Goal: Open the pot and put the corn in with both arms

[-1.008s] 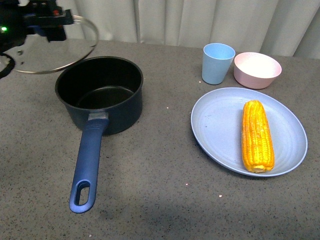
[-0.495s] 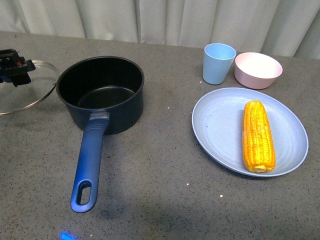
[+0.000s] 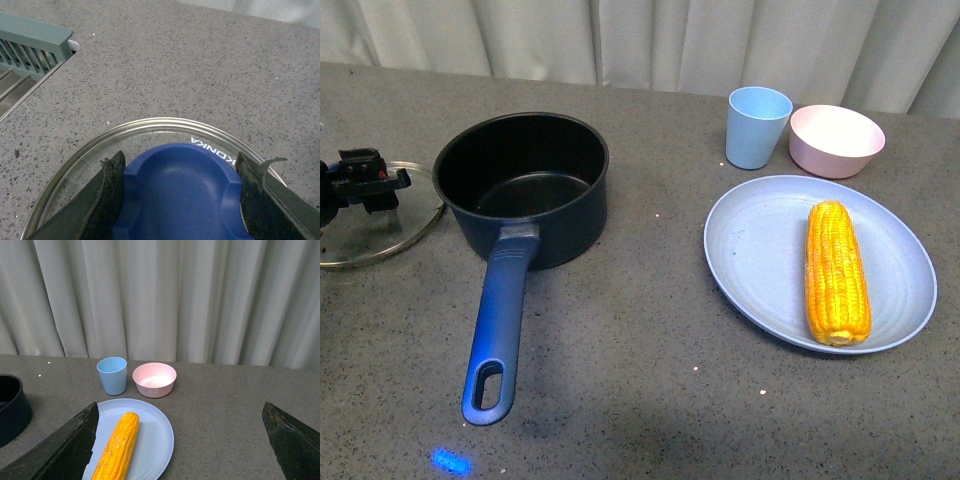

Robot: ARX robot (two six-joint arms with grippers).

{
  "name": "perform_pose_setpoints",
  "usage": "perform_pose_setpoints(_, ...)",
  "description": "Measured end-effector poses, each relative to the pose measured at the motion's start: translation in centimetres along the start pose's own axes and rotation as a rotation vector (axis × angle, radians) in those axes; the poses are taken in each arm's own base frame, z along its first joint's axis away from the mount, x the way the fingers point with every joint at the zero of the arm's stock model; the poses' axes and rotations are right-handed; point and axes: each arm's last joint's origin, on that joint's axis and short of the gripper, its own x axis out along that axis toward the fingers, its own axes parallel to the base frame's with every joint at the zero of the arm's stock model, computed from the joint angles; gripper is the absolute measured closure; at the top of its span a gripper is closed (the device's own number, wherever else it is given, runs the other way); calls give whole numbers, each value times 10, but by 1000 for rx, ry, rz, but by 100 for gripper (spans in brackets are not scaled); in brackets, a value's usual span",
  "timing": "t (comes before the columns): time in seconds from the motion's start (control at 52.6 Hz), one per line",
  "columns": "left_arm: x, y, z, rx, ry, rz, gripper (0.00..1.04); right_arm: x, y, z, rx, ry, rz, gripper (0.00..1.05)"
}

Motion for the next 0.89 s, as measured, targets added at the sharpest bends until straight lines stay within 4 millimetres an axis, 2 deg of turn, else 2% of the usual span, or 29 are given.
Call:
perform_pose_setpoints(0.076,0,-1,0,1,-1,5,47,0,0,0,0,0,0,9)
perform_pose_setpoints(0.266,-7,1,6,9,-15,14,14,0,0,0,0,0,0,9)
perform_pose_setpoints(0.361,-14,3,19,6,-36,33,5,0,0,0,0,0,0,9)
perform_pose_setpoints(0.533,-50,5,59,-7,-116,64,6,0,0,0,0,0,0,9)
perform_pose_setpoints(0.59,-68,5,72,-12,-162,73,6,0,0,0,0,0,0,9)
perform_pose_setpoints(0.685,-96,4,80,-17,-196,88,6,0,0,0,0,0,0,9)
perform_pose_setpoints(0.761,-127,2,83,-10,-190,118,7,0,0,0,0,0,0,9)
perform_pose_setpoints(0.837,-160,1,88,11,-250,-147,25,0,0,0,0,0,0,9)
perform_pose_setpoints(0.894,-176,0,90,19,-265,-209,37,0,0,0,0,0,0,9)
